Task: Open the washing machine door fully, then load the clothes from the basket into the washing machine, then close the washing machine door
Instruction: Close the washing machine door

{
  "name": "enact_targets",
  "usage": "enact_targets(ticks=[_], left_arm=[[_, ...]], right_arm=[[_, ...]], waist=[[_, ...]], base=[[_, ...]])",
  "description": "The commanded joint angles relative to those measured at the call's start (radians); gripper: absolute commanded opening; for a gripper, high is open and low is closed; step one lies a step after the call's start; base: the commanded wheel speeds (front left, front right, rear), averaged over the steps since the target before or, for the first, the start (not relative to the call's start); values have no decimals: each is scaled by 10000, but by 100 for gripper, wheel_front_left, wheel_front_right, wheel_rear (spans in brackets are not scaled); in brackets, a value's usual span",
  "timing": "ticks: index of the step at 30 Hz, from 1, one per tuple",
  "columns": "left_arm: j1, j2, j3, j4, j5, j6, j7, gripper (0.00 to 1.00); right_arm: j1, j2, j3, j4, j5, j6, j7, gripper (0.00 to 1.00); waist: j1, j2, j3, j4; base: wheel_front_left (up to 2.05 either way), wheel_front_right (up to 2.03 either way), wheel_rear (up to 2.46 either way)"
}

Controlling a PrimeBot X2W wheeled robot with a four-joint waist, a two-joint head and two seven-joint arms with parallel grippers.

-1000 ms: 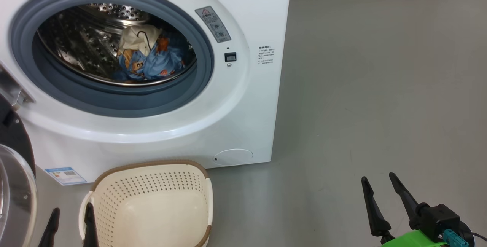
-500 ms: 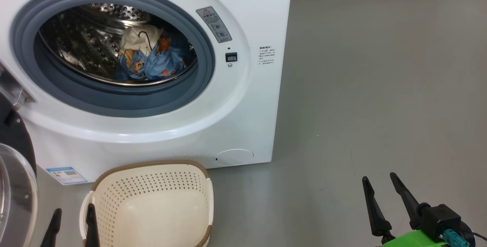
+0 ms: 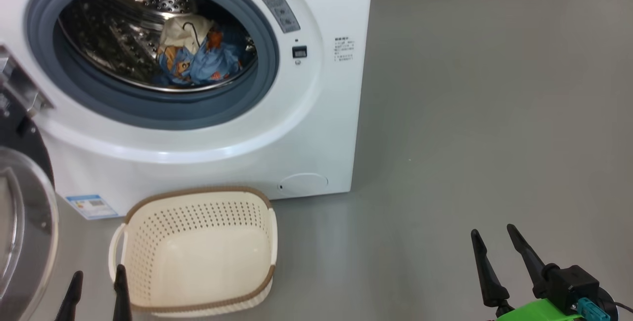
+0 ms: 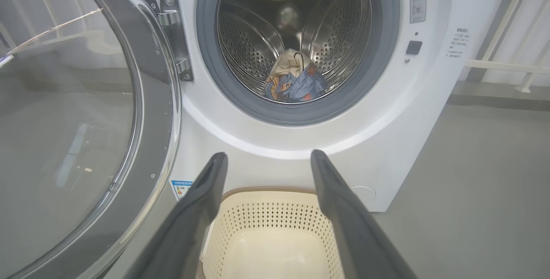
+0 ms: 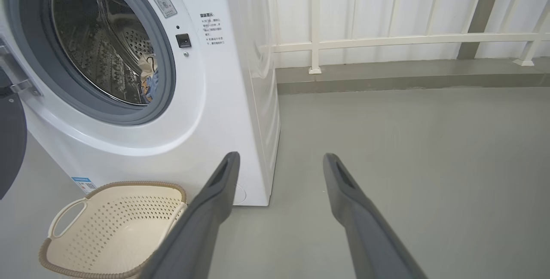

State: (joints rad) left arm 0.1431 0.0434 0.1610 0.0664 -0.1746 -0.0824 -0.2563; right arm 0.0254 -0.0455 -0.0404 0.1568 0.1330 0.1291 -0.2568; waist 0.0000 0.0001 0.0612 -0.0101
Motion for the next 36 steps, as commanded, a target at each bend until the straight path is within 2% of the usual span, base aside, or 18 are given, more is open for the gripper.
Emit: enact_targets(ticks=[1,8,13,36], left_arm=[[-352,68,285,-190,-91,60,-55,100],[-422,68,372,-419,-18,299,-55,100],[-432,68,317,-531,-77,187,-55,100],[-297,68,242,-456,-182,157,-55,100]], right_arm=[[-124,-47,211,-210,20,16,-49,100],[-131,-47,154,-227,-11,16,-49,100],[-172,-47,160,-208,-41,16,-49,100],[-73,-47,164,-124,-167,16,-49,100]], waist=[[0,-1,-3,6],[0,-1,1,21],[0,-1,-4,17],[0,-1,-268,74]], base=[[-213,213,0],[-161,161,0],[-79,79,0],[-3,3,0]])
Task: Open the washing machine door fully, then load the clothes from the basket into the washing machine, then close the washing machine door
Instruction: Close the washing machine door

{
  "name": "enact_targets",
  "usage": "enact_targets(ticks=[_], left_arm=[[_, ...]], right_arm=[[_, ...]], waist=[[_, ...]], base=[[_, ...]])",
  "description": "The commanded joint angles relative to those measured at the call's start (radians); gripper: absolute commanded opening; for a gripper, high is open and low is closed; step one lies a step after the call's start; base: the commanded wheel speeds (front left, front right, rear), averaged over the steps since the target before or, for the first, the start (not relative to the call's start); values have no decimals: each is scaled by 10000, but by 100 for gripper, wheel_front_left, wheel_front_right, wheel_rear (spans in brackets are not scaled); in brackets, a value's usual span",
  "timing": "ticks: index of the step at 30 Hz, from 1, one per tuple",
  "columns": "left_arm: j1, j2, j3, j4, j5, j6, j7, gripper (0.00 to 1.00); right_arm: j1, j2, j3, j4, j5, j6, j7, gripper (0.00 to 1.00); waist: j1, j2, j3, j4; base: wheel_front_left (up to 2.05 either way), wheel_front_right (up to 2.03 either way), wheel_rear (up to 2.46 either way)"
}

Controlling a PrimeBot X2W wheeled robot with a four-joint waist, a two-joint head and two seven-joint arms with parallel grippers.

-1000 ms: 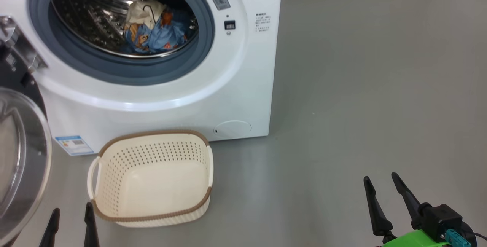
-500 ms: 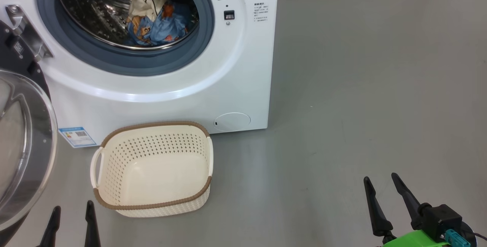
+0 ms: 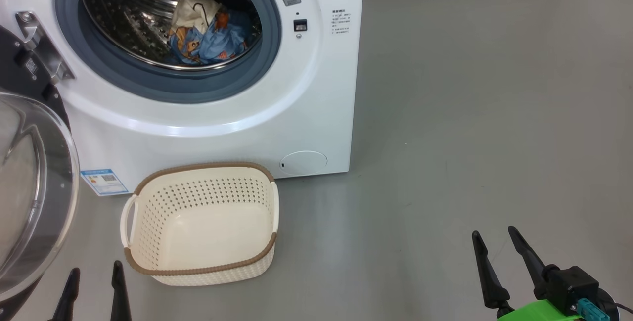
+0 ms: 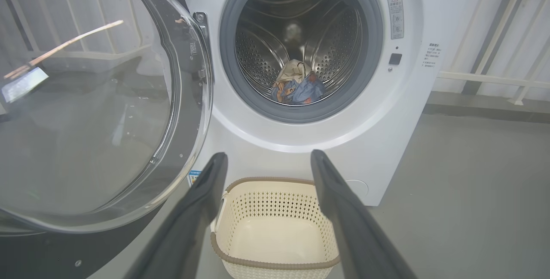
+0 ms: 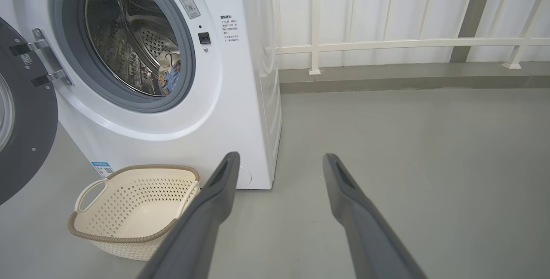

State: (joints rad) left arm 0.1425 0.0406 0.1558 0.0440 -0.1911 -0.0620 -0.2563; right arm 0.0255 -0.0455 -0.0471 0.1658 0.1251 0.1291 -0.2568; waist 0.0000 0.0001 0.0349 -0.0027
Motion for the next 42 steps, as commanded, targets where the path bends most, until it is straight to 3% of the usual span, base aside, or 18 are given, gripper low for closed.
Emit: enact_targets(ticks=[1,9,16,29,42], left_arm=[[-285,97,294,-235,-19,-51,-55,100],[-294,97,243,-250,13,-115,-55,100],[-357,97,211,-276,-71,-77,-55,100],[-155,97,-77,-244,-242,247,-55,100],[-126,97,-120,-179,-274,289,-55,100]], right_arm=[[-68,-47,234,-213,-92,16,-49,100],[-8,-47,225,-231,-111,16,-49,100],[-13,-47,241,-240,-236,16,-49,100],[119,-47,313,-11,-309,16,-49,100],[26,-47,521,149,-219,16,-49,100]], waist=[[0,-1,-14,1],[0,-1,-22,110],[0,-1,15,629],[0,-1,-483,2373],[0,-1,-302,4046]], base=[[0,0,0],[0,0,0],[0,0,0],[0,0,0],[0,0,0]])
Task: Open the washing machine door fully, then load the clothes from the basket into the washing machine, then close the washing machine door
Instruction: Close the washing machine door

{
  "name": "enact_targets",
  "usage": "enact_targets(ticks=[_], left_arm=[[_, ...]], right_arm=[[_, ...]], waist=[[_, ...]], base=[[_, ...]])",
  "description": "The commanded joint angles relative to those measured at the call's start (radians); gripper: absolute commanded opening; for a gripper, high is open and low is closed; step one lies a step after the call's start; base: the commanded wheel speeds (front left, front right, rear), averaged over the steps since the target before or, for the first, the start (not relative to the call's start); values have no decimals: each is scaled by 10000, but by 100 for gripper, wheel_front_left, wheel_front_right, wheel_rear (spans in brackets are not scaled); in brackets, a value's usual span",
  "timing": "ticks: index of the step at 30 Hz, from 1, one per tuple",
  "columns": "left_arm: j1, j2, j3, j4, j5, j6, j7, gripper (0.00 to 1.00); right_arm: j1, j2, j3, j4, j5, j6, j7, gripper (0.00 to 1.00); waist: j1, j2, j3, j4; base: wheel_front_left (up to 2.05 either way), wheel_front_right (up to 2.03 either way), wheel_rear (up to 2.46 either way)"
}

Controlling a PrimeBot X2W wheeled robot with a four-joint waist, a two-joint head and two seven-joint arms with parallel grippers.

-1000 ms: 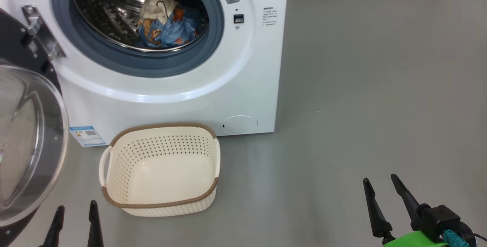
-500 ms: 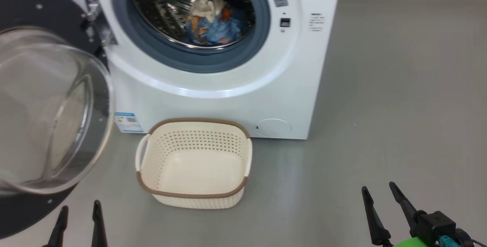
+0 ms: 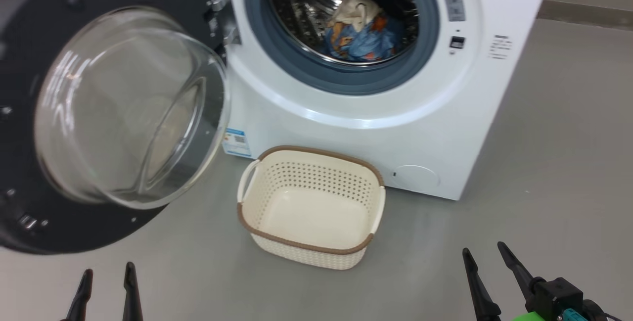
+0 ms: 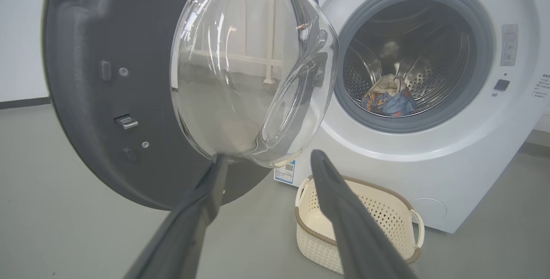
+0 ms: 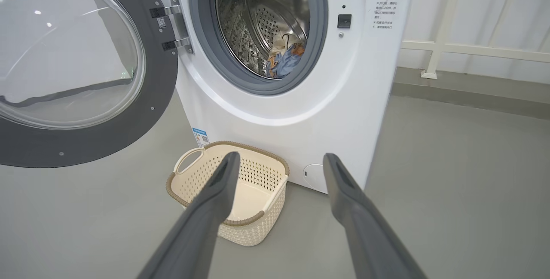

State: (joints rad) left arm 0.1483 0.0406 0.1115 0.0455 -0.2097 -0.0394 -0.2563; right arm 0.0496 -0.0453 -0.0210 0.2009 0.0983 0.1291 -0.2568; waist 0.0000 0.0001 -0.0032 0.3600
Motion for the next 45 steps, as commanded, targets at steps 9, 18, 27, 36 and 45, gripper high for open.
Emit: enact_targets(ticks=[9,18,27,36,45], left_arm=[[-212,97,329,-110,-99,139,-55,100],[-45,97,548,-168,-228,372,-55,100],[14,97,651,-302,-384,518,-55,100],[-14,97,605,-294,-373,511,-55,100],[8,97,639,-222,-282,434,-55,100]], right_arm=[[-334,-49,312,-57,108,16,-49,100],[-480,-49,533,74,118,16,-49,100],[-698,-49,606,179,30,16,-49,100],[-721,-49,568,184,18,16,-49,100],[-516,-49,471,107,15,16,-49,100]], waist=[[0,-1,40,1127],[0,-1,81,1387],[0,-1,233,1460],[0,-1,270,1456],[0,-1,160,1385]], base=[[0,0,0],[0,0,0],[0,0,0],[0,0,0],[0,0,0]])
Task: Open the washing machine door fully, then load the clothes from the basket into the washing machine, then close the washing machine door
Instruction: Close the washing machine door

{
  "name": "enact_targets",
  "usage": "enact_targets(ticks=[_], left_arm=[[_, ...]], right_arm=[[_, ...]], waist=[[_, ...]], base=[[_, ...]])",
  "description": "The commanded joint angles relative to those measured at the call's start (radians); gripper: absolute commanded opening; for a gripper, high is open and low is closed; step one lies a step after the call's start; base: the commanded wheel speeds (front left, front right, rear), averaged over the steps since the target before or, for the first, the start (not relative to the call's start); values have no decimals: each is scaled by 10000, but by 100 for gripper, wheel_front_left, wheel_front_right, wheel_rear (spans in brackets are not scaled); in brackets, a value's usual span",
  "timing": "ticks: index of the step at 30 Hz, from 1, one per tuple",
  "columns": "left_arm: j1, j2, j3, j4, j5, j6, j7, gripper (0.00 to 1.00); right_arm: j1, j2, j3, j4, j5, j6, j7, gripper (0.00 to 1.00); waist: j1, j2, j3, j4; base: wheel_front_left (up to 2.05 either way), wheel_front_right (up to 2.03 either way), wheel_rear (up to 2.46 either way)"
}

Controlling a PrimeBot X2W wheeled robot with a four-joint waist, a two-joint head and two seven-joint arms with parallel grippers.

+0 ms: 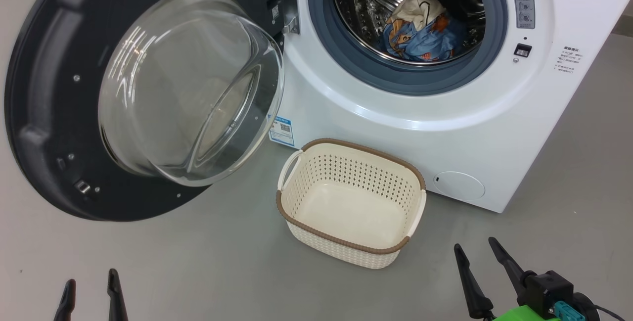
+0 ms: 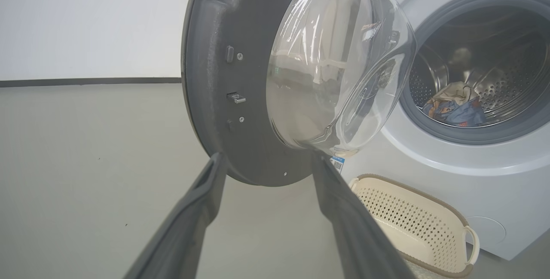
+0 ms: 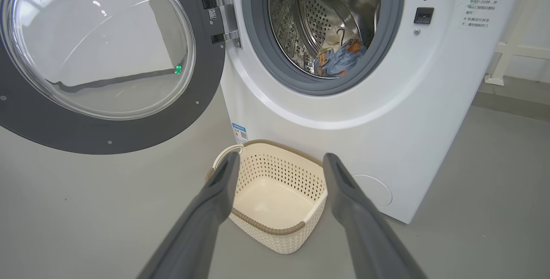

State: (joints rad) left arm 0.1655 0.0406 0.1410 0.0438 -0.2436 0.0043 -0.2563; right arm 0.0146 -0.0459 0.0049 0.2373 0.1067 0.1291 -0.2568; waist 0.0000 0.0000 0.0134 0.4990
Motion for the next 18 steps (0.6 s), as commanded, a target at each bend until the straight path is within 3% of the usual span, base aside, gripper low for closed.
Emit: enact_targets(ticks=[1,13,14,15,16,18], left_arm=[[-167,97,334,-193,56,-14,-55,100],[-173,97,309,-156,152,-33,-55,100],[-171,97,315,-147,118,-30,-55,85],[-167,97,310,-130,115,-42,-55,31],[-166,97,308,-115,105,-58,-55,0],[-179,97,321,-112,86,-69,-55,0]], right_arm=[[-153,-43,204,-265,-76,16,-49,100],[-58,-43,165,-315,-80,16,-49,100],[-50,-43,157,-318,-81,16,-49,100],[-43,-43,150,-322,-80,16,-49,100],[-39,-43,147,-327,-84,16,-49,100],[-44,-43,145,-335,-90,16,-49,100]], waist=[[0,0,-12,-11],[0,0,-59,-92],[0,0,-60,-100],[0,0,-57,-107],[0,0,-49,-115],[0,0,-28,-132]], base=[[0,0,0],[0,0,0],[0,0,0],[0,0,0],[0,0,0],[0,0,0]])
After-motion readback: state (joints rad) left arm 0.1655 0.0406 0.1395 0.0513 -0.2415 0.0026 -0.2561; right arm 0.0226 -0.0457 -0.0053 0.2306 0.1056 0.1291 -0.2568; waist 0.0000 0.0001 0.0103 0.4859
